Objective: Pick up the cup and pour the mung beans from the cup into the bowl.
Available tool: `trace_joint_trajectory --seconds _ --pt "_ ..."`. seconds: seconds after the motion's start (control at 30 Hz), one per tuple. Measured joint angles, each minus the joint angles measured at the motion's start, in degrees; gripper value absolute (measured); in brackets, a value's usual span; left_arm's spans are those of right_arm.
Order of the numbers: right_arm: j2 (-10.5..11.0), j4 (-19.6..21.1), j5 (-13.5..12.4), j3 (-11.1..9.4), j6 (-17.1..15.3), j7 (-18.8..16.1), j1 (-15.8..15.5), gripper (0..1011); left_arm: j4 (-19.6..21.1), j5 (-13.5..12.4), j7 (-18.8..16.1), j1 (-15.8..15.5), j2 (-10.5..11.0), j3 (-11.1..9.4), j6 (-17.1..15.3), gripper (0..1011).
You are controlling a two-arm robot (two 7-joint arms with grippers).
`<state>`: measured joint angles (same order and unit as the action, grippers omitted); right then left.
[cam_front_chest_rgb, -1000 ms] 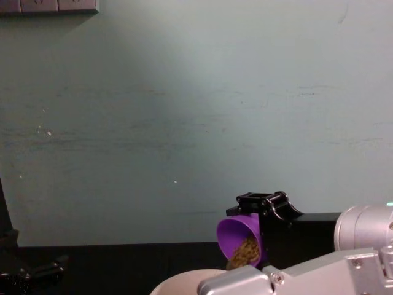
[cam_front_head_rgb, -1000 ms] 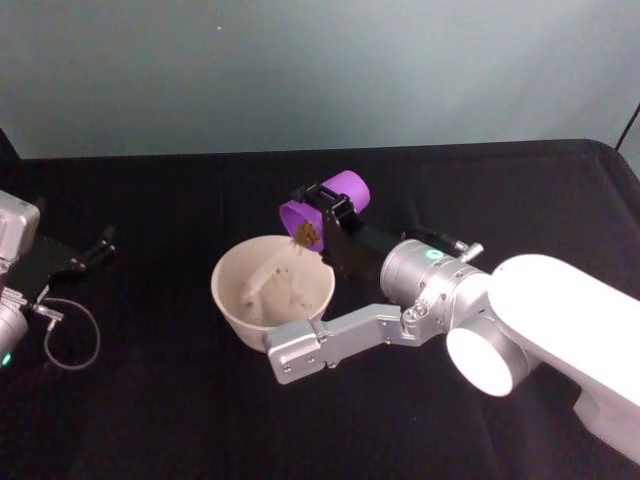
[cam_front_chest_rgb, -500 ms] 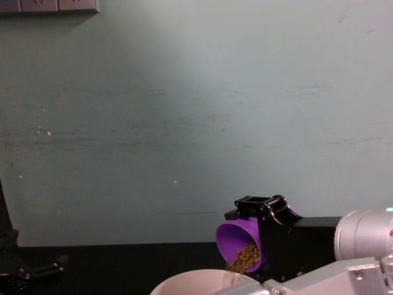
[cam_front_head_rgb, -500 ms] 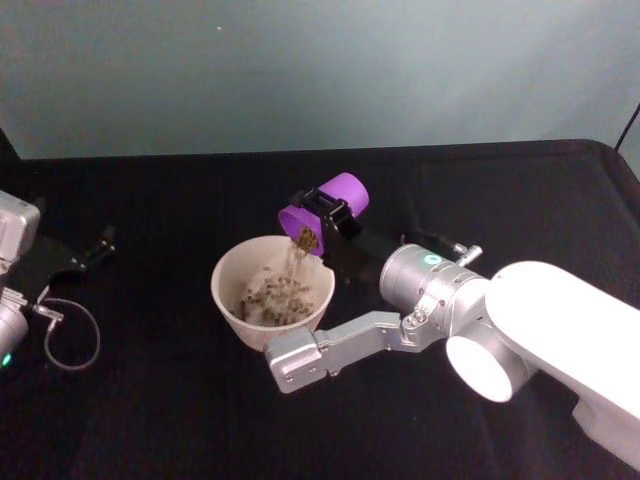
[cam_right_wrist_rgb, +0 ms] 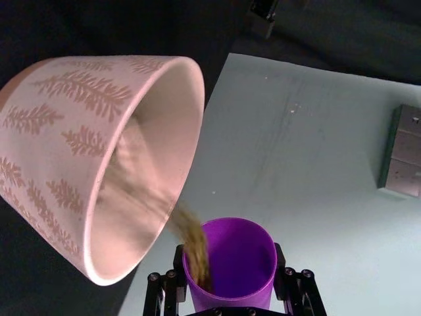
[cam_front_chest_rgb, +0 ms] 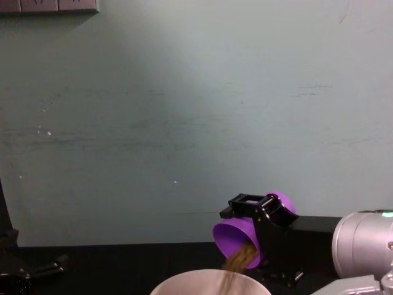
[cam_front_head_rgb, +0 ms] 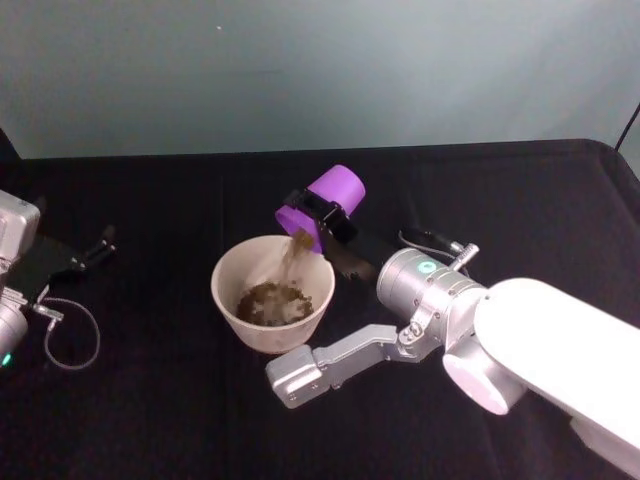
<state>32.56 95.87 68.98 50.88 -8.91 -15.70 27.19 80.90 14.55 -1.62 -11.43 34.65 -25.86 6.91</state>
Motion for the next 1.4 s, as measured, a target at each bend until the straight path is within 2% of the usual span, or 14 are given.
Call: trace_joint_trajectory --seconds 0.17,0.57,0.7,0.77,0.87,0.9,0.93,1.0,1.03,1.07,1.1,1.13,1.27,1.4 --pt "0.13 0.06 3.06 0.64 -0.3 -0.13 0.1 733 0.0 -0.01 0.0 0.0 0.0 0.0 0.0 1000" --pt "0.92 -0.02 17.14 4.73 -2.35 -0.85 1.6 733 0.0 0.0 0.0 0.0 0.0 0.0 0.0 1000" --pt "0.86 0.01 18.53 4.81 -2.4 -0.8 1.58 733 0.0 0.0 0.0 0.0 0.0 0.0 0.0 1000" --pt "0.67 0.32 16.19 3.63 -2.01 -0.58 0.99 733 0.0 0.0 0.0 0.0 0.0 0.0 0.0 1000" --pt "0.4 0.89 8.71 0.16 -0.89 0.35 -0.52 733 0.0 0.0 0.0 0.0 0.0 0.0 0.0 1000" --pt "0.32 1.37 3.59 -2.25 0.03 0.8 -1.6 732 0.0 0.0 0.0 0.0 0.0 0.0 0.0 1000" --pt "0.32 1.37 3.59 -2.25 0.03 0.8 -1.6 733 0.0 0.0 0.0 0.0 0.0 0.0 0.0 1000" --pt "0.25 2.13 -5.14 -6.12 1.88 1.5 -3.33 732 0.0 0.0 0.0 0.0 0.0 0.0 0.0 1000" --pt "0.07 2.53 -11.59 -9.3 3.42 1.88 -4.72 733 0.0 0.0 0.0 0.0 0.0 0.01 0.0 1000" --pt "-0.07 2.65 -14.74 -10.96 4.2 1.92 -5.44 733 0.0 0.0 0.0 0.0 0.0 0.0 0.0 1000" --pt "-0.46 2.64 -21.95 -14.02 6.05 1.82 -6.7 733 0.0 0.0 0.0 0.0 0.0 0.0 0.0 1000" --pt "-0.46 2.64 -21.95 -14.02 6.05 1.82 -6.7 733 0.0 0.0 0.0 0.0 0.0 0.0 0.0 1000" --pt "-3.13 -0.25 -40.29 -22.25 9.45 -1.57 -9.3 733 0.0 0.0 0.0 0.0 -0.01 0.0 0.0 1000" --pt "-6.24 -4.22 -53.31 -27.61 11.16 -4.85 -10.65 733 0.0 0.0 0.0 0.0 0.0 0.0 0.0 1000"
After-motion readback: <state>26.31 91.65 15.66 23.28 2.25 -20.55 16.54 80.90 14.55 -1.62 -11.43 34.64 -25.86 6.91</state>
